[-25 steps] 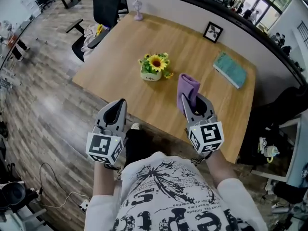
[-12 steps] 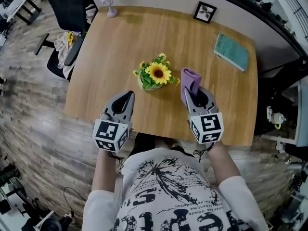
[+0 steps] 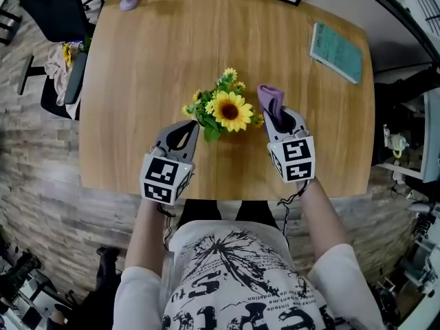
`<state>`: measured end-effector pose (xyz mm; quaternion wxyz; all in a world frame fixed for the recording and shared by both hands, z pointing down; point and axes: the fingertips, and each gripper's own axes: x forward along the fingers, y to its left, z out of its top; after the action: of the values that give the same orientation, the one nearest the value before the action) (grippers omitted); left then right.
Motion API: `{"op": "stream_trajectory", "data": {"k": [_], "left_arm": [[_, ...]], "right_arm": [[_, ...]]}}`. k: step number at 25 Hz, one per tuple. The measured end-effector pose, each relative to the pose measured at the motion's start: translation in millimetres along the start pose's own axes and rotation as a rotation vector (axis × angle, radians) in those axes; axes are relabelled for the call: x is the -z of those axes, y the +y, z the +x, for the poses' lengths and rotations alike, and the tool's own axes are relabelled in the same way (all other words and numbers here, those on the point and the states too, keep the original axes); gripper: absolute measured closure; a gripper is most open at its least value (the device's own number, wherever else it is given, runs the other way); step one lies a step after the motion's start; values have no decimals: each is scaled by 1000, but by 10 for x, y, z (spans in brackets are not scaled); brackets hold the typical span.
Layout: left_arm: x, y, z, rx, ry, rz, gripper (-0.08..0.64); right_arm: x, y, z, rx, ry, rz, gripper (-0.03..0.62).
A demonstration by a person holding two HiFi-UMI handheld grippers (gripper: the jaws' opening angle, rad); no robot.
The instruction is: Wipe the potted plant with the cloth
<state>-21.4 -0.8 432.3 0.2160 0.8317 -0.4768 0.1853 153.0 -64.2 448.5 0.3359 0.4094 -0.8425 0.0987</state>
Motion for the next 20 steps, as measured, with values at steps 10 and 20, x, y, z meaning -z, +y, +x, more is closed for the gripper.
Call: {"op": "stream_trajectory", "data": {"k": [10, 20], "left_arm": [[141, 40, 305, 86, 13, -59, 557], [125, 35, 308, 112, 9, -41, 557]], "right_arm": [[156, 350, 489, -142, 88, -83, 517], [223, 692, 533, -236, 125, -178, 518]]}}
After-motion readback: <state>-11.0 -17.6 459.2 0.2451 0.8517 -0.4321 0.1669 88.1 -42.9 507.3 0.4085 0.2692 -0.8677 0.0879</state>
